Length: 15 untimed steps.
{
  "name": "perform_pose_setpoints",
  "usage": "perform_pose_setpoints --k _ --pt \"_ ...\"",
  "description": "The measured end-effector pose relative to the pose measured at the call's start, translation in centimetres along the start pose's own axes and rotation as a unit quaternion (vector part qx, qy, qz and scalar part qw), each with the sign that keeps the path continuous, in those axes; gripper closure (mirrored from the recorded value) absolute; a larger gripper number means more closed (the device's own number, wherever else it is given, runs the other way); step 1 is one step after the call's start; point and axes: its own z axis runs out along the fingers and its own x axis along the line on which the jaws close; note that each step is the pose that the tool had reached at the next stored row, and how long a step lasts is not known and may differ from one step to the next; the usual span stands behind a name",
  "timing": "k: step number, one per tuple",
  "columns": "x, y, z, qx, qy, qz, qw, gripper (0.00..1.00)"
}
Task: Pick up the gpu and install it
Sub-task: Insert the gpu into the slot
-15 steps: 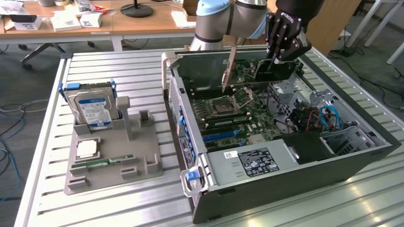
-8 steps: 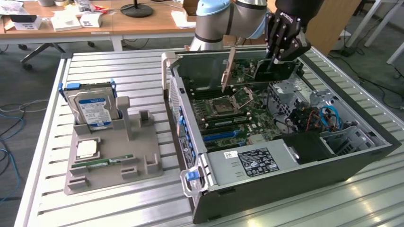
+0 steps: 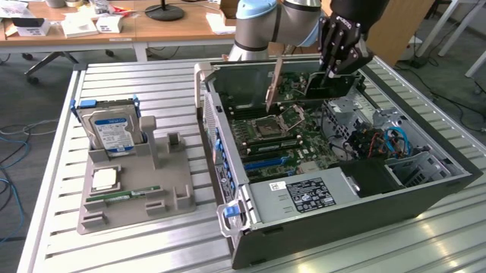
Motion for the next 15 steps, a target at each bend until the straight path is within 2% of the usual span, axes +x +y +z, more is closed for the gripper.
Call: perform_pose_setpoints --k 8,15 --pt "0.02 0.06 0.79 0.0 0.0 -0.002 1.0 0.74" --pt "0.04 0.1 1.09 -0.0001 0.0 -0.003 1.0 0.74"
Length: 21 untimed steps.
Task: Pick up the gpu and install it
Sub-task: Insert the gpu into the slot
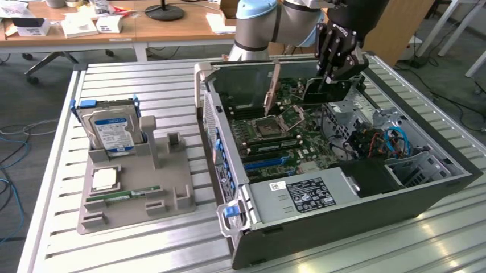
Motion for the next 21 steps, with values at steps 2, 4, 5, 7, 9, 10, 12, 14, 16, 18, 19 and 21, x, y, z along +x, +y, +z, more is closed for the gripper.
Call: perform_pose_setpoints --k 2,4,5,7,9,10,12,14,16,18,19,21 --pt "0.0 0.01 0.04 0.0 0.0 0.0 1.0 0.74" --pt "0.0 0.01 0.08 0.0 0.0 0.0 1.0 0.74" --pt "0.0 0.01 0.1 0.0 0.0 0.0 1.0 0.74" --pt "0.0 0.02 0.14 0.0 0.0 -0.001 1.0 0.74" --pt "0.01 0.03 0.19 0.0 0.0 -0.001 1.0 0.74" --pt "0.01 0.04 0.21 0.0 0.0 -0.001 1.0 0.74" --pt "0.01 0.05 0.25 0.0 0.0 -0.001 1.0 0.74" --pt "0.01 0.06 0.29 0.0 0.0 -0.001 1.0 0.74" --pt "0.01 0.07 0.35 0.0 -0.0001 -0.002 1.0 0.74" --pt "0.02 0.08 0.49 0.0 -0.0001 -0.002 1.0 0.74" --pt "0.02 0.08 0.6 0.0 -0.0001 -0.002 1.0 0.74" --pt "0.03 0.08 0.82 0.0 0.0 -0.003 1.0 0.74"
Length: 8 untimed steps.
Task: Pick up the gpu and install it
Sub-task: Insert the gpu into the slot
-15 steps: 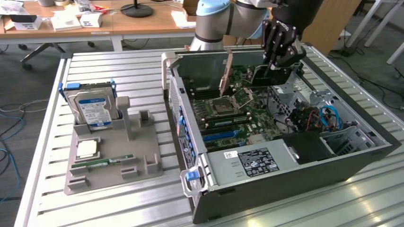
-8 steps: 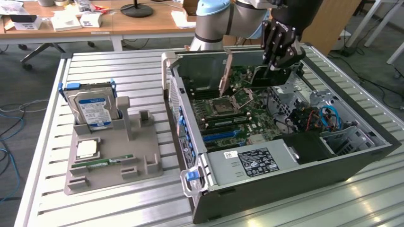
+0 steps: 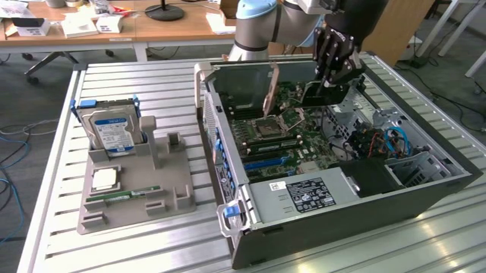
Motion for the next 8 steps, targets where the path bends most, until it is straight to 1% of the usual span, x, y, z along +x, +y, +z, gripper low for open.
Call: perform_pose_setpoints --k 8 --pt "0.02 0.02 0.76 -0.0001 0.0 -0.003 1.0 0.74"
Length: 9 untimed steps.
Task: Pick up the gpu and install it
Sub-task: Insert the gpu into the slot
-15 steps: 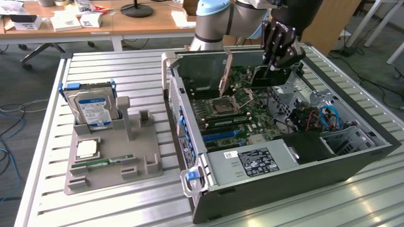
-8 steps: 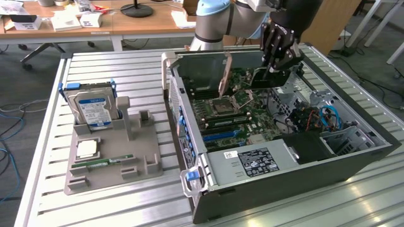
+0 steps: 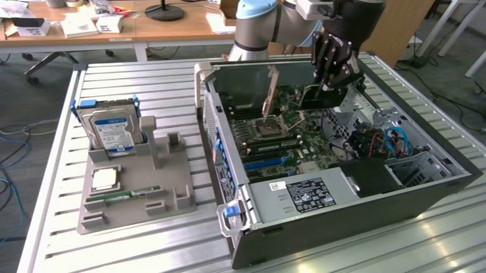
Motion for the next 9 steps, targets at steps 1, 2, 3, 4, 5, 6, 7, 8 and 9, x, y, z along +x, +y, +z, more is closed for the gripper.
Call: perform_pose_setpoints --k 1,2,3,4,5,6,7,8,9 --pt "0.0 0.0 0.07 0.0 0.0 0.0 1.0 0.74" --pt "0.0 0.01 0.14 0.0 0.0 -0.001 1.0 0.74" --pt "0.01 0.01 0.21 0.0 0.0 -0.001 1.0 0.74" --pt "0.01 0.02 0.27 0.0 0.0 -0.001 1.0 0.74" --pt "0.01 0.02 0.34 0.0 0.0 -0.002 1.0 0.74" --pt "0.01 0.02 0.4 0.0 0.0 -0.002 1.0 0.74" --pt "0.01 0.03 0.45 0.0 0.0 -0.003 1.0 0.74" --pt "0.02 0.04 0.52 0.0001 0.0 -0.003 1.0 0.74" --pt "0.02 0.05 0.58 0.0001 0.0 -0.003 1.0 0.74"
